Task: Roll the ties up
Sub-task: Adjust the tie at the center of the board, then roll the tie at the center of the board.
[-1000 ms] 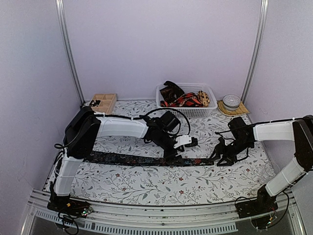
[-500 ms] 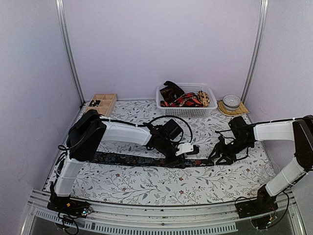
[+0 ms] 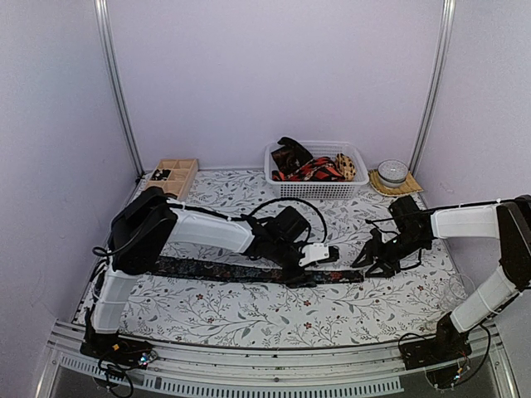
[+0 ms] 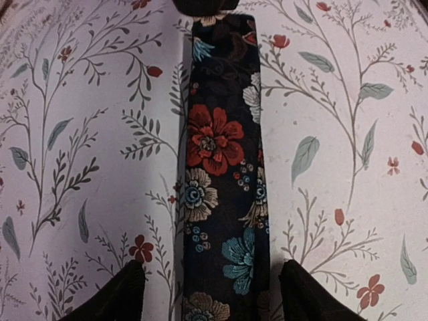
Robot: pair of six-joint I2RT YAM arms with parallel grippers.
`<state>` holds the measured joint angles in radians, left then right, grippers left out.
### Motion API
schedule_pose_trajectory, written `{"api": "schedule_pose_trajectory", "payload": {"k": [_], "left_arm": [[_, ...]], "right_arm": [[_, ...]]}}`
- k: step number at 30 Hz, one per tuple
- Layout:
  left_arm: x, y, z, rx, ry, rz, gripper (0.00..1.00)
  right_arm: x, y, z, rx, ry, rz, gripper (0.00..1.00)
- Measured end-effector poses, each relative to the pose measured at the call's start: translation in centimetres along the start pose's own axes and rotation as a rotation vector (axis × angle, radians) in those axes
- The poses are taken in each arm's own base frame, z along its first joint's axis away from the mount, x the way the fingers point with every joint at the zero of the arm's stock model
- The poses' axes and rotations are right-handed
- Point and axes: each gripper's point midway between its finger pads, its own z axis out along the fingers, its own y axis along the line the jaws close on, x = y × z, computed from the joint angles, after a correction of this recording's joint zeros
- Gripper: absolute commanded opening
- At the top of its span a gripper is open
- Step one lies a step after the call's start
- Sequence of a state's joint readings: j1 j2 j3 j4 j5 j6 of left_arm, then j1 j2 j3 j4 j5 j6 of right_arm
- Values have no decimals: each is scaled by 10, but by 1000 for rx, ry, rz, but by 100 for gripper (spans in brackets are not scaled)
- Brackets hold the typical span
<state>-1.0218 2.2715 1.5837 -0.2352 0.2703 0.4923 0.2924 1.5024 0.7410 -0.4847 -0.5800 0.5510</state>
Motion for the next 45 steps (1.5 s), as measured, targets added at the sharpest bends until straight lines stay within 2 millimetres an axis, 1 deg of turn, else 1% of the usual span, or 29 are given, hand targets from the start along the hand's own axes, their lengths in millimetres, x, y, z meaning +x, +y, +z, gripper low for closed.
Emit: {"api": "schedule_pose_trajectory", "payload": {"k": [3, 6, 9, 13, 21, 26, 28, 29, 31, 32, 37, 39, 41, 43, 45], "left_arm": [[5, -1, -5, -23, 9, 4, 66], [7, -3, -8, -42, 4, 8, 56], [10, -6, -10, -50, 10, 13, 51], [10, -8, -10, -54, 11, 28, 50], [7, -10, -9, -70, 9, 46, 42], [7, -10, -8, -74, 9, 49, 41], [7, -10, -8, -75, 9, 50, 42], [7, -10, -8, -77, 9, 50, 44], [7, -9, -8, -84, 11, 51, 59], [6, -8, -8, -92, 9, 46, 63], [4, -6, -10, -92, 4, 23, 74], [5, -6, -13, -74, 6, 2, 76], [5, -9, -16, -48, 7, -23, 76], [0, -10, -18, -25, -5, -52, 76], [-10, -6, -22, -15, -29, -89, 75]], "right_arm": [[0, 1, 0, -6, 0, 3, 55], [-1, 2, 0, -12, -4, 3, 55], [-2, 4, 0, -17, -7, 1, 55], [-3, 5, 0, -24, -8, 1, 55], [0, 4, 2, -34, 0, 7, 55], [0, 4, 2, -35, -2, 8, 54], [0, 4, 2, -35, -2, 9, 54], [0, 4, 2, -35, -2, 9, 54], [0, 4, 2, -35, -2, 9, 54], [0, 4, 2, -35, -2, 8, 54], [-1, 0, 2, -16, -7, 0, 54], [-1, -2, 2, -3, -9, -3, 54], [-1, -4, 2, 4, -11, -10, 51], [0, -6, 3, 9, -13, -17, 50], [2, -9, 5, 16, -13, -17, 49]]}}
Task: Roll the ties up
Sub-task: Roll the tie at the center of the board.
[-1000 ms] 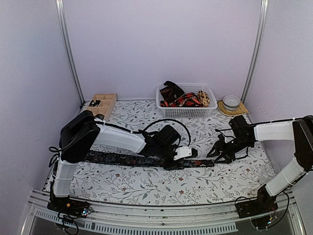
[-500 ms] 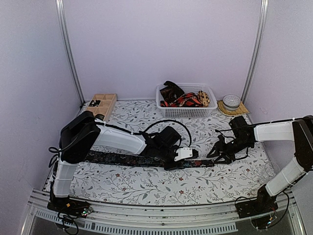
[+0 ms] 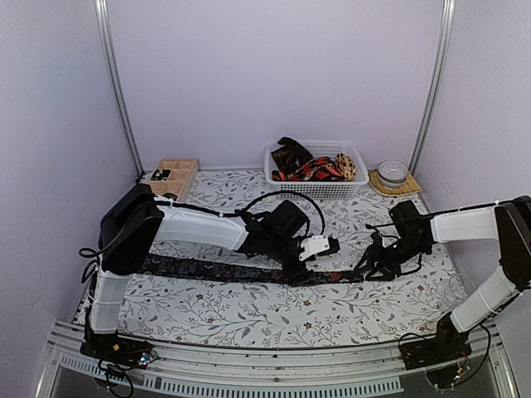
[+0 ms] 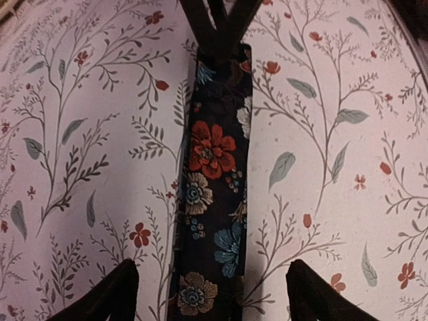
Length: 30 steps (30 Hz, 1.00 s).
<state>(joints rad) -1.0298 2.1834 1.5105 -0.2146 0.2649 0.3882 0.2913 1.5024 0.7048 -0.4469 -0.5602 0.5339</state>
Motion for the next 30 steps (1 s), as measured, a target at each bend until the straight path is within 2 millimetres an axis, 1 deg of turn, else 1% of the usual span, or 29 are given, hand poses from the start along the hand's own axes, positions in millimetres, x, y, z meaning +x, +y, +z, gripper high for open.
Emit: {"api": "schedule_pose_trajectory", "payload": {"k": [2, 7, 10, 13, 18, 21, 24, 30], "left_arm": [[-15, 8, -6, -3, -30, -42, 74], [-70, 38, -20, -24, -149, -137, 72], [-83, 48, -15, -6, -183, -192, 72], [-78, 46, 0, 31, -170, -242, 72], [-51, 39, 27, 77, -94, -323, 71], [-39, 37, 38, 85, -62, -353, 71], [-31, 36, 42, 86, -35, -377, 71], [-29, 37, 42, 80, -26, -405, 72]], "right_arm": [[3, -4, 2, 3, 4, 3, 47], [5, -7, 5, 2, 2, -2, 42], [4, -7, 6, -4, -7, -14, 39], [2, -6, 6, -8, -13, -24, 35], [0, -5, 6, -13, -21, -41, 29], [0, -5, 6, -13, -23, -47, 24], [0, -6, 7, -12, -24, -53, 19], [-1, -8, 6, -4, -28, -55, 11]]}}
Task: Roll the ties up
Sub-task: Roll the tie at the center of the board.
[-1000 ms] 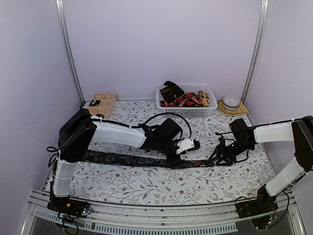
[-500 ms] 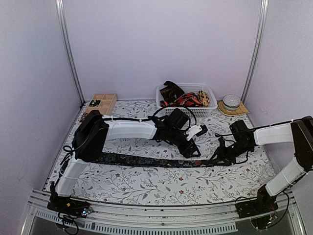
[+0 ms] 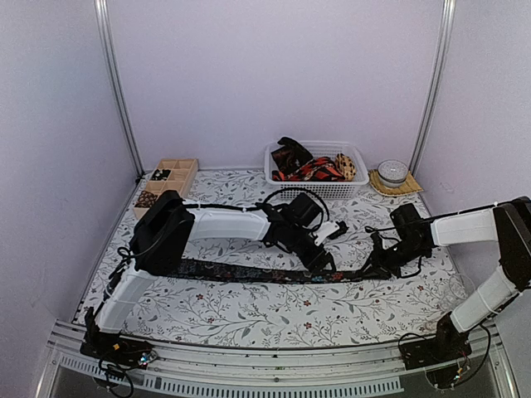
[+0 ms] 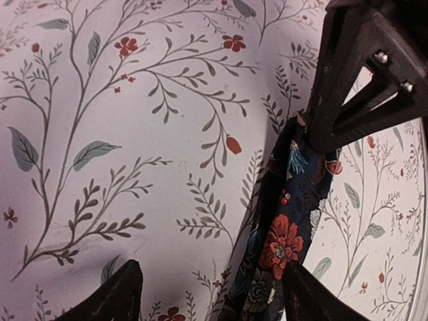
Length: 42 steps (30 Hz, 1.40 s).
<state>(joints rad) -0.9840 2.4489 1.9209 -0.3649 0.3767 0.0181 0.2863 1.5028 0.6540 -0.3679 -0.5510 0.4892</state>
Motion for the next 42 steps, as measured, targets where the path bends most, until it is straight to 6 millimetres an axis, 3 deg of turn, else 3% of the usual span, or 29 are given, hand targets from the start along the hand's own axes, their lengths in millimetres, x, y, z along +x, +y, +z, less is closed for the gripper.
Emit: {"api": "schedule_pose_trajectory", "payload": {"k": [8, 17, 22, 28, 33, 42], "left_arm": [[-6, 7, -6, -22, -1, -65, 72], [-37, 9, -16, -45, -47, -92, 72], [-41, 14, -11, -58, -46, -108, 72], [-39, 19, -2, -64, -40, -142, 73], [-34, 23, 6, -72, -33, -164, 77], [-29, 34, 16, -111, -28, -186, 77]], "right_arm": [[1, -22, -8, 111, 5, 42, 7], [-36, -29, -57, 285, -137, 13, 3], [-37, -46, -69, 351, -146, 58, 3], [-45, -39, -78, 358, -161, 31, 2], [-51, -31, -78, 352, -165, -6, 3], [-50, -19, -59, 400, -117, -83, 4]]}}
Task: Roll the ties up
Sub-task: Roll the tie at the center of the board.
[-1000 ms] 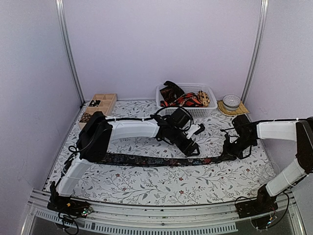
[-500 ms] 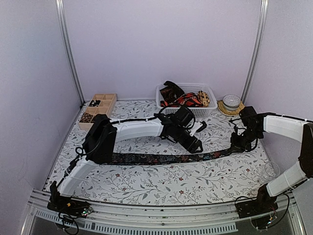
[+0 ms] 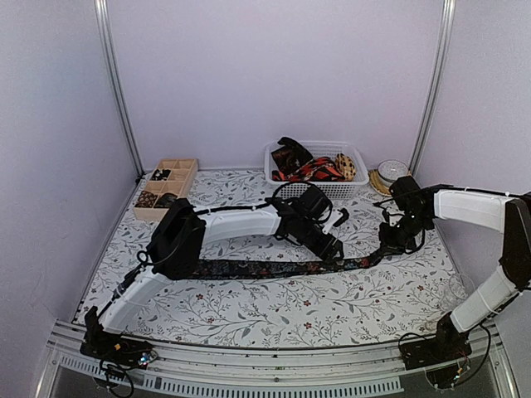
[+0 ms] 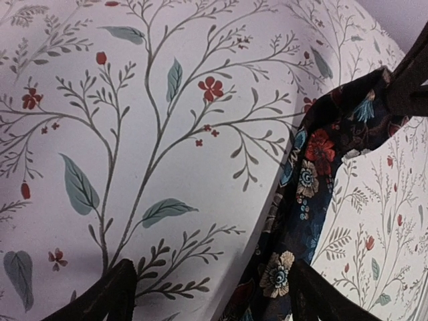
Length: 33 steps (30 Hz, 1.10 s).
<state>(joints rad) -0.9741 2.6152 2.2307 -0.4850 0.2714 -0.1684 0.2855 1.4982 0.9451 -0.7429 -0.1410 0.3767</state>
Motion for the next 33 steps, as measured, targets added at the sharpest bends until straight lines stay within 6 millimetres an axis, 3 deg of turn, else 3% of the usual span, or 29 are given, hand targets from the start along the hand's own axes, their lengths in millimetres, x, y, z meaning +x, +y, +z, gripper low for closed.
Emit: {"api": "schedule_pose_trajectory", "payload": {"k": [16, 26, 29, 33], "left_arm": [[0, 9, 3, -60, -4, 14, 63], [1, 8, 4, -62, -4, 22, 63], [1, 8, 4, -62, -4, 23, 65], [-1, 7, 6, -50, -21, 35, 66]], "right_arm": [[4, 32, 10, -49, 30, -76, 11], [6, 48, 16, -124, 48, -84, 16], [6, 53, 18, -150, 57, -82, 26], [6, 56, 19, -166, 61, -89, 30]]}}
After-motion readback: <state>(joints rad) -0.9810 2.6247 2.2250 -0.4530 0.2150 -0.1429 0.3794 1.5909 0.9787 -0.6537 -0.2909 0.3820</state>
